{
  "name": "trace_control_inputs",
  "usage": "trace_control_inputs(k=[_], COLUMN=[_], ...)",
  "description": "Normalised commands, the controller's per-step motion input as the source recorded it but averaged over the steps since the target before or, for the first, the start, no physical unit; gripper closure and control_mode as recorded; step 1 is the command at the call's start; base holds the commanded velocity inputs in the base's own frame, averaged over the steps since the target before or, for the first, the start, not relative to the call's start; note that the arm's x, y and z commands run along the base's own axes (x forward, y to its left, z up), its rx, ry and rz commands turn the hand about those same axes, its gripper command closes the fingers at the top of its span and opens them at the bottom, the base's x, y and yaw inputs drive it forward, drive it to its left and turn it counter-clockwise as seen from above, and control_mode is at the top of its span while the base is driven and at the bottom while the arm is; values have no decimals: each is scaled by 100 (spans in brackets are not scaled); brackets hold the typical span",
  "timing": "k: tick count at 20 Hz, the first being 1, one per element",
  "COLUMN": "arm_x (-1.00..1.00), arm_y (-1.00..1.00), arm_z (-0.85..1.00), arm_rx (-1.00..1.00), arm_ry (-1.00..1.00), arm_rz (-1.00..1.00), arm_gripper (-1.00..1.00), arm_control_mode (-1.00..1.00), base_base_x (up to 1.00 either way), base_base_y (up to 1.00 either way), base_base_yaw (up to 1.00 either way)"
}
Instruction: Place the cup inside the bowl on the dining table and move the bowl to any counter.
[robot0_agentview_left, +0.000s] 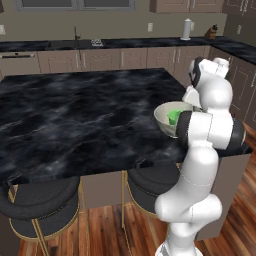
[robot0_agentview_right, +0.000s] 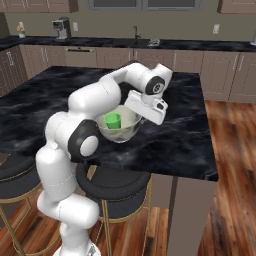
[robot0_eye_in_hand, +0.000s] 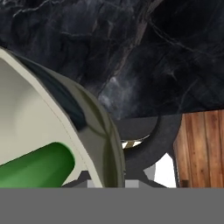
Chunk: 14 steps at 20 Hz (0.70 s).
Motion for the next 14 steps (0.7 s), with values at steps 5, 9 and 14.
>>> trace_control_inputs(k=[5,9,14], arm_x=[-24,-34,-30], arm_y=[0,0,0], arm_z=[53,20,11], arm_rx=[0,0,5], arm_ry=[4,1,0], arm_rz=[0,0,0], arm_gripper=[100,100,100], arm_control_mode=[-100,-100,-100], base_base_x=[0,0,0], base_base_y=[0,0,0], base_base_yaw=[0,0,0])
